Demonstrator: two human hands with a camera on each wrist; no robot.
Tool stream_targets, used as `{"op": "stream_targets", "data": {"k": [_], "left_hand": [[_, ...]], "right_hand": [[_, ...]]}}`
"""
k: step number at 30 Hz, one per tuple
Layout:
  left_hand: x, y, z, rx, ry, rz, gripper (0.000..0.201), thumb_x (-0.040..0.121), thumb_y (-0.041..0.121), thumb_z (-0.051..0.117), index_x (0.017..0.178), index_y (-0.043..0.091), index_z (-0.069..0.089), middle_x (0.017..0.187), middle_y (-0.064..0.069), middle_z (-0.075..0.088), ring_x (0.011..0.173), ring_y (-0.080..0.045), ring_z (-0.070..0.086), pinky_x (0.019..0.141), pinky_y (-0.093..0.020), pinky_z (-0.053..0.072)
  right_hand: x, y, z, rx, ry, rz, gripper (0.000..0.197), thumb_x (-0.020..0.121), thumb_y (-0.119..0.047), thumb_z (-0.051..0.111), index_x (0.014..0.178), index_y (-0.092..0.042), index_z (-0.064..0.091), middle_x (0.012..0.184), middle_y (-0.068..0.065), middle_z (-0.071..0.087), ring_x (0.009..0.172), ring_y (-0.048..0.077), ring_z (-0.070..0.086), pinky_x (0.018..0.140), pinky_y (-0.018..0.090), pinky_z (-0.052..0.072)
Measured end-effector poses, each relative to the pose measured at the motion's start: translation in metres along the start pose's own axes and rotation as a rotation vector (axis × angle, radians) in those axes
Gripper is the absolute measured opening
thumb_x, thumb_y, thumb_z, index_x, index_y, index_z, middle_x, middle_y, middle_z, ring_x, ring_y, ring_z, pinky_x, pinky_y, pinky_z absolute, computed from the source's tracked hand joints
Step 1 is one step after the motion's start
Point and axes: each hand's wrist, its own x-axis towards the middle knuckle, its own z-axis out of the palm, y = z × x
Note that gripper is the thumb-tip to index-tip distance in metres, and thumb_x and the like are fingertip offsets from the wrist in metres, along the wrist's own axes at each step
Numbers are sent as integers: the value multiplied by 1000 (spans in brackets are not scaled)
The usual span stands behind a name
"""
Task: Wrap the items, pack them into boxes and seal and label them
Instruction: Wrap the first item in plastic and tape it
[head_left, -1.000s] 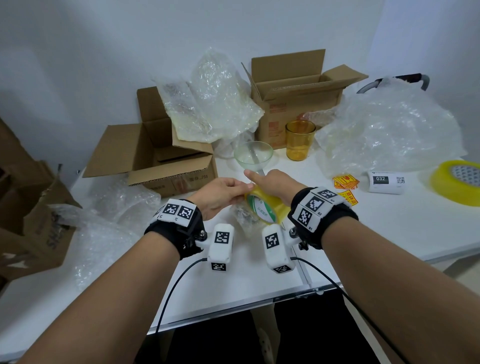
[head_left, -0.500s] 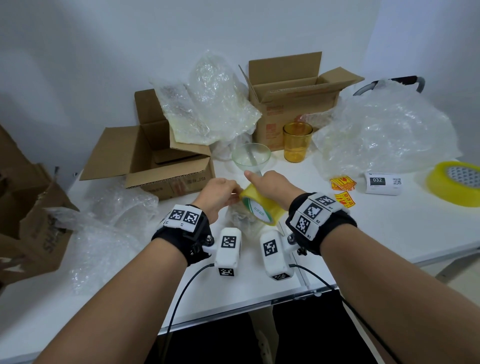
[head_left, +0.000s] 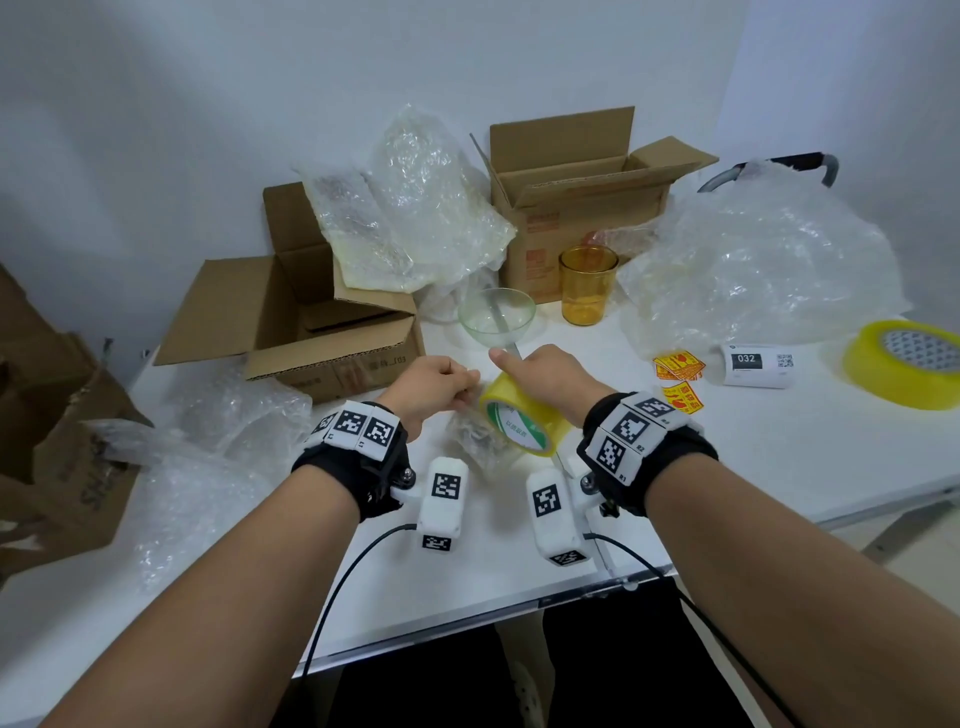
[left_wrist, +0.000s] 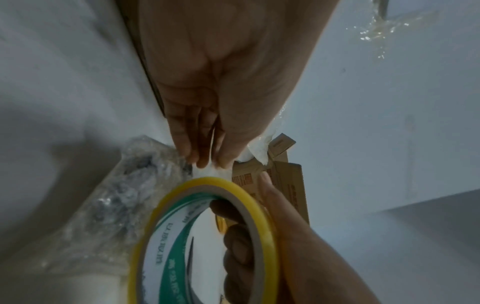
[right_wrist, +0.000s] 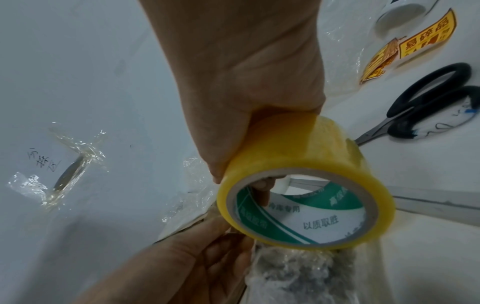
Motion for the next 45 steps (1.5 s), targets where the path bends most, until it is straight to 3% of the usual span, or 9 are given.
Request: {"op": "stream_targets", "data": {"k": [4,8,12,15,18,24,36,41,45], "left_hand": [[7,-10,-2,103,66,-29,36,97,30,59,100,-5,67,109,-8,70,106,-19,60,101,-37,44],[16,-24,1,36,141,-53,30,99,27,54,81,5,62,93,-12,67,90,-26,61,91,-43,50],[21,-30,-2,-102,163,-113,29,100,21,51,79,5,61,89,-21,63,82,-28,58,89,-46,53],[22,-35,-6,-187,161,-189,28,94,26,58,93,0,66,100,-26,69,81,-28,64,91,-51,54],[12,-30,-4,-333,172,-242,18,99,14,54,106,0,62,96,-20,67,77,-28,66,74,-39,59],[9,-38,-3,-459,188,-303,15,98,5,55,104,-7,60,90,-21,67,72,-29,67,46,-33,56],[3,-50,4,-294,216,-157,28,92,-14,43,81,9,54,81,-15,62,65,-26,62,54,-29,57],[-12,-35,-11,-257,23,-164,32,95,-6,38,113,3,62,97,-11,70,79,-19,68,72,-27,59],[-27,-23,-12,-8,-217,-147,42,91,9,52,129,23,51,115,2,71,99,-17,70,100,-34,47]], "right_hand": [[0,3,-2,83,-14,13,47,89,-63,51,80,-17,50,96,5,49,90,21,46,77,30,36],[-3,3,-4,218,-40,-23,50,91,-52,56,116,-9,62,120,6,59,113,24,54,99,38,43],[-4,6,2,320,-24,-95,41,91,-46,59,104,-8,66,107,8,66,106,28,61,90,38,47],[-5,4,3,362,-46,-67,57,88,-57,58,121,-10,61,122,6,63,115,25,58,99,38,46],[-4,-1,6,424,-148,64,82,83,-67,57,146,-17,39,145,3,45,132,27,43,101,47,37],[0,-3,13,509,-216,152,92,66,-76,65,140,-25,40,137,3,50,120,30,52,88,54,51],[3,-3,21,518,-166,127,85,72,-71,66,137,-21,42,131,5,54,115,27,55,91,53,51],[5,1,19,590,-140,169,82,76,-69,63,135,-15,43,128,7,53,114,28,54,88,51,53],[5,6,19,606,-122,190,85,78,-72,59,135,-11,43,119,9,55,109,27,55,87,50,54]]}}
